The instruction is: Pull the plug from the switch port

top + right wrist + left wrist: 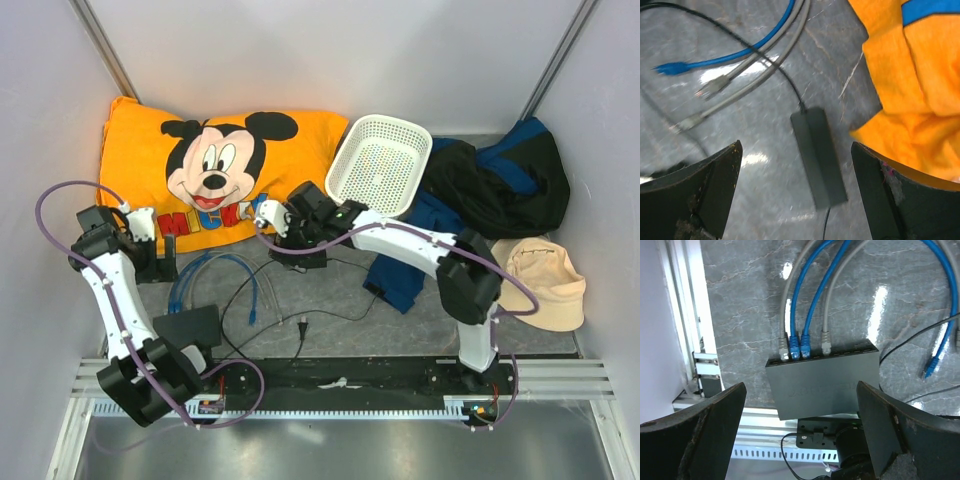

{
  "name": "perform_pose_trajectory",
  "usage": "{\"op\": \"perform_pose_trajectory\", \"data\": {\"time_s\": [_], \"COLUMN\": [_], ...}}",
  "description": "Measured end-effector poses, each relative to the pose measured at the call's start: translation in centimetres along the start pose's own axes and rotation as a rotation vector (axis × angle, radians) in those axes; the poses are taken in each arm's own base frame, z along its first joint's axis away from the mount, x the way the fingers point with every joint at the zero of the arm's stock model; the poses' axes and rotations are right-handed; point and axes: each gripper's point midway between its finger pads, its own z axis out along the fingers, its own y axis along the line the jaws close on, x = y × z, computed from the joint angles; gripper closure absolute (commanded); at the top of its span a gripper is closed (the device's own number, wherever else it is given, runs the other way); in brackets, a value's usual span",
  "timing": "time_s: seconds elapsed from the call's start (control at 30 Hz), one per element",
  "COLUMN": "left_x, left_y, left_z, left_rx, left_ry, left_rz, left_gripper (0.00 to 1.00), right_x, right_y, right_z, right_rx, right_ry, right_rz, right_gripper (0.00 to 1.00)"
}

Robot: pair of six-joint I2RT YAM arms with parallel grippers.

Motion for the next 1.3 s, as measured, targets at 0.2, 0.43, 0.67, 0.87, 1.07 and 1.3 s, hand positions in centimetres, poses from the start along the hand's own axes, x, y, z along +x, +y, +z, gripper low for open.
{"op": "perform_pose_trajectory", "data": {"time_s": [0.2, 0.43, 0.67, 0.87, 1.07, 1.3], "left_x": [0.0, 0.6, 2.6, 2.5, 2.6, 4.1], "left_y": [-1.1, -1.7, -3.0, -3.7, -4.2, -3.7], "left_z": [-0.2, 0.2, 1.5, 1.9, 2.9, 4.2], "left_rx": [0.065, 0.098, 0.162, 0.198, 0.223, 0.194], "left_ry": [-0.024, -0.019, 0.019, 0.0, -0.017, 0.034], "left_rz": [0.026, 0.055, 0.074, 0.074, 0.095, 0.169], "left_gripper": [0.01, 0.05, 0.05, 0.05, 0.05, 0.02], "right_x": [2.7, 5.3, 6.7, 9.5, 17.3, 23.6], "right_y": [-1.4, -3.6, -6.3, -10.9, -17.2, -18.3], "right_z": [4.4, 4.4, 4.6, 1.8, -5.8, -12.7], "right_rx": [0.06, 0.181, 0.3, 0.399, 0.544, 0.621], "right_ry": [0.107, 0.198, 0.241, 0.26, 0.354, 0.453], "right_rz": [-0.064, -0.108, -0.087, 0.025, 0.242, 0.422], "right_gripper": [0.02, 0.14, 0.4, 0.53, 0.59, 0.07]}}
